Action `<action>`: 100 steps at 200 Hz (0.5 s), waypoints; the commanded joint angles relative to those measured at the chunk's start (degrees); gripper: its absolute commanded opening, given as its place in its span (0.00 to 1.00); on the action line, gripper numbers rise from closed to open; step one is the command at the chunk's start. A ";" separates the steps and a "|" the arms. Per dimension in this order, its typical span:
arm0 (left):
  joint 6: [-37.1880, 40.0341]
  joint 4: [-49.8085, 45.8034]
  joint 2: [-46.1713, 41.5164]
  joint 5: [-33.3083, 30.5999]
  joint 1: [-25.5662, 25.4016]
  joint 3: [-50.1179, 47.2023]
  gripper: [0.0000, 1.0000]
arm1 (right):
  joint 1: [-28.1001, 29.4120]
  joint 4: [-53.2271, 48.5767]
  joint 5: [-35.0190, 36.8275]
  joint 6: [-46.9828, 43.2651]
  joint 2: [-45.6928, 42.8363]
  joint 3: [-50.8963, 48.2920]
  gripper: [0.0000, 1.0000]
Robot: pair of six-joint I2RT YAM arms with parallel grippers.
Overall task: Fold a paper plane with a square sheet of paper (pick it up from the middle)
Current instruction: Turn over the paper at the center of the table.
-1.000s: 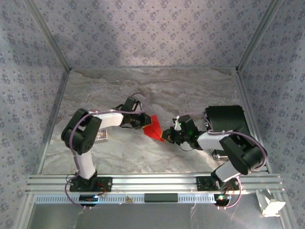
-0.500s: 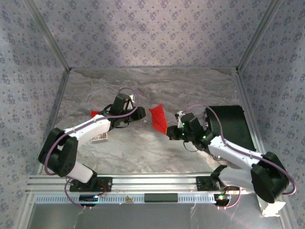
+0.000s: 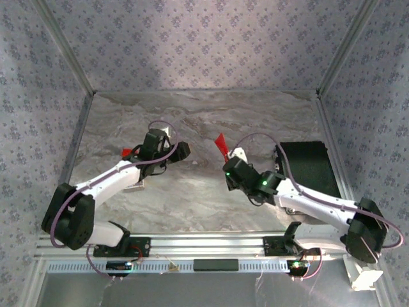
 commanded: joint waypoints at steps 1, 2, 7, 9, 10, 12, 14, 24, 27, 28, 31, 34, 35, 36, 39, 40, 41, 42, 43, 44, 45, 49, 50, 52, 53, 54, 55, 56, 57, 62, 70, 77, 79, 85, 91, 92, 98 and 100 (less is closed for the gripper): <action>-0.41 1.00 -2.19 -1.44 0.88 -0.47 0.71 | 2.75 -11.38 14.11 0.09 4.70 4.27 0.01; -0.41 0.97 -2.24 -1.46 0.93 -0.50 0.71 | 2.88 -11.62 14.32 0.22 4.97 4.39 0.00; -0.45 0.81 -2.45 -1.67 1.06 -0.52 0.72 | 3.50 -12.88 15.44 0.69 6.20 5.22 0.00; -0.49 0.74 -2.54 -1.78 1.19 -0.59 0.73 | 3.75 -13.39 15.92 0.83 6.72 5.62 0.00; -0.49 0.63 -2.55 -1.80 1.21 -0.64 0.73 | 3.86 -13.60 16.11 0.94 6.94 5.77 0.00; -0.61 0.52 -2.69 -2.03 1.16 -0.68 0.73 | 4.03 -13.92 16.46 1.07 7.44 6.06 0.00; -0.64 0.40 -2.73 -2.18 1.22 -0.74 0.73 | 4.23 -14.25 16.73 1.23 7.76 6.33 0.00; -1.19 -0.55 -3.01 -3.32 1.48 -0.74 0.73 | 5.36 -16.06 17.49 1.87 10.27 7.70 0.00; -1.23 -0.85 -3.07 -3.53 1.64 -0.70 0.73 | 5.72 -16.30 17.56 1.92 10.86 8.02 0.01; -1.22 -0.96 -3.08 -3.60 1.75 -0.70 0.73 | 5.81 -16.37 17.58 1.92 11.12 8.11 0.01; -1.17 -1.27 -3.11 -3.70 1.82 -0.63 0.73 | 6.16 -16.43 17.56 1.88 11.67 8.24 0.01; -1.10 -1.45 -3.16 -3.81 1.97 -0.61 0.73 | 6.61 -16.43 17.52 1.85 12.25 8.46 0.01; -1.06 -1.61 -3.17 -3.87 2.04 -0.61 0.73 | 6.74 -16.44 17.48 1.84 12.39 8.51 0.01; -1.04 -1.78 -3.22 -3.90 2.08 -0.61 0.73 | 6.90 -16.44 17.41 1.80 12.54 8.54 0.01; -0.95 -2.06 -3.39 -4.05 2.19 -0.54 0.73 | 7.28 -16.37 17.24 1.54 13.05 8.66 0.01; -0.94 -2.14 -3.42 -4.16 2.19 -0.53 0.73 | 7.43 -16.31 17.16 1.47 13.18 8.74 0.01; -0.90 -2.22 -3.47 -4.22 2.20 -0.52 0.73 | 7.59 -16.24 17.08 1.39 13.38 8.74 0.01; -0.87 -2.30 -3.55 -4.25 2.24 -0.52 0.73 | 7.72 -16.16 16.99 1.31 13.57 8.78 0.01; -0.86 -2.39 -3.58 -4.31 2.27 -0.52 0.73 | 7.87 -16.04 16.90 1.18 13.75 8.85 0.01; -0.81 -2.48 -3.65 -4.34 2.32 -0.52 0.73 | 7.94 -15.97 16.90 1.07 13.97 8.88 0.01; -0.79 -2.57 -3.68 -4.44 2.39 -0.52 0.73 | 8.11 -15.77 16.90 1.02 13.97 8.90 0.01; -0.73 -2.84 -3.93 -4.75 2.53 -0.59 0.73 | 8.68 -15.24 16.47 0.51 14.59 8.86 0.01; -0.70 -2.92 -3.99 -4.87 2.58 -0.60 0.73 | 8.83 -15.13 16.42 0.39 14.79 8.89 0.02; -0.62 -3.05 -4.13 -5.06 2.67 -0.56 0.73 | 9.10 -14.95 16.28 0.22 15.07 8.91 0.02; -0.60 -3.12 -4.18 -5.11 2.70 -0.63 0.73 | 9.17 -14.86 16.20 0.15 15.25 8.91 0.02; -0.59 -3.15 -4.21 -5.18 2.72 -0.71 0.74 | 9.30 -14.77 16.11 0.12 15.42 8.91 0.02; -0.59 -3.21 -4.31 -5.21 2.72 -0.70 0.74 | 9.40 -14.77 16.02 0.10 15.51 8.91 0.02; -0.54 -3.28 -4.36 -5.27 2.73 -0.70 0.74 | 9.55 -14.68 15.94 0.05 15.64 8.91 0.02; -0.52 -3.28 -4.43 -5.26 2.82 -0.74 0.74 | 9.66 -14.63 15.85 0.02 15.80 8.96 0.02; -0.19 -3.47 -4.77 -5.51 3.02 -0.78 0.74 | 10.12 -14.42 15.48 -0.15 16.63 9.05 0.02; 0.14 -4.06 -5.08 -5.86 3.33 -0.78 0.74 | 10.63 -14.33 14.59 -0.09 18.00 9.30 0.03; 0.22 -4.72 -5.36 -6.24 3.67 -0.70 0.74 | 11.17 -14.66 13.86 0.31 19.04 9.67 0.04; 0.27 -4.86 -5.44 -6.24 3.78 -0.74 0.74 | 11.29 -14.67 13.66 0.40 19.34 9.76 0.05; 0.42 -5.23 -5.63 -6.23 4.00 -0.60 0.74 | 11.57 -14.57 12.82 0.50 20.16 9.95 0.06; 0.52 -5.49 -5.73 -6.21 4.26 -0.61 0.74 | 11.85 -14.23 11.84 0.52 20.78 10.03 0.06; 0.50 -5.52 -5.73 -6.21 4.33 -0.61 0.74 | 11.87 -14.10 11.69 0.48 20.87 10.05 0.06; 0.45 -5.72 -5.82 -6.25 4.48 -0.61 0.74 | 12.05 -13.48 10.62 0.24 21.32 9.97 0.07; 0.44 -5.79 -5.82 -6.22 4.57 -0.61 0.74 | 12.12 -13.17 10.24 0.12 21.40 9.97 0.08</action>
